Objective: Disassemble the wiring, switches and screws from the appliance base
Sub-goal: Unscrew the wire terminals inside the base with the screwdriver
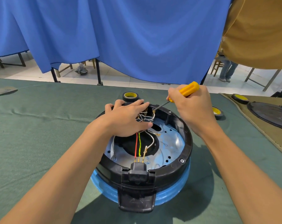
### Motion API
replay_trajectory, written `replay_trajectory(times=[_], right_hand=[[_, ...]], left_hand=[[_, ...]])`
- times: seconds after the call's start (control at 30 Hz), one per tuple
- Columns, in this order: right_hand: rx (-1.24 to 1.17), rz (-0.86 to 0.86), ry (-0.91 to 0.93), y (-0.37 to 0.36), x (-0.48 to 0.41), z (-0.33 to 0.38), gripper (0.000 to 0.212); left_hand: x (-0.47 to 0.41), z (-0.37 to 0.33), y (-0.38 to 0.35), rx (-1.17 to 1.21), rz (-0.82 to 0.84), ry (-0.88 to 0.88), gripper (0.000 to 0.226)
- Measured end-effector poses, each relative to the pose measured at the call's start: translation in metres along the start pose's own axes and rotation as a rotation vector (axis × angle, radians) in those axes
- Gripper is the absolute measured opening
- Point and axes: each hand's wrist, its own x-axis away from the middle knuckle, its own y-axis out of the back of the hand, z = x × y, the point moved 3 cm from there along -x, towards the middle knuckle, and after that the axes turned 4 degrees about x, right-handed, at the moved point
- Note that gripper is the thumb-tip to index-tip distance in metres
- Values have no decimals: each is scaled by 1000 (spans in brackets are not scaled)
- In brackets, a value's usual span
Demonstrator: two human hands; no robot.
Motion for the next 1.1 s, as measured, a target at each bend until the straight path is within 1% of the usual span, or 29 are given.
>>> replay_trajectory(times=[0.1, 0.17, 0.23, 0.33, 0.4, 0.43, 0.5, 0.57, 0.63, 0.7, 0.83, 1.0, 1.1], right_hand=[[-36, 76, -75, 8, 11, -3, 16], [-33, 119, -105, 12, 17, -4, 8], [-20, 96, -116, 16, 24, -4, 10], [-27, -5, -120, 21, 32, -5, 24], [-7, -16, -97, 21, 34, -3, 32], [7, -15, -84, 21, 33, -1, 34], [20, -18, -57, 21, 30, 3, 36], [30, -13, -24, 21, 29, 8, 39], [42, 2, -3, 23, 29, 12, 40], [60, 17, 6, 25, 29, 13, 39], [100, 17, 9, 28, 26, 13, 40], [119, 64, 44, 27, 25, 14, 42], [73, 28, -47, 30, 21, 5, 36]], left_hand=[[0, 2, 0, 3, 8, -18, 72], [0, 3, 3, 8, 21, -49, 71], [0, 2, 7, 58, 49, -87, 64], [-2, -2, 18, 127, 87, -145, 44], [-10, -9, 29, 61, 27, -173, 31], [-16, -14, 33, 49, -12, -189, 28], [-29, -25, 39, 109, -37, -243, 28], [-39, -32, 35, 191, 23, -303, 21], [-46, -29, 29, 278, 101, -326, 19], [-51, -23, 24, 379, 119, -311, 17], [-54, -15, 18, 527, 88, -269, 17], [-55, -13, 15, 567, 44, -241, 11], [-56, -13, 15, 578, 44, -226, 11]])
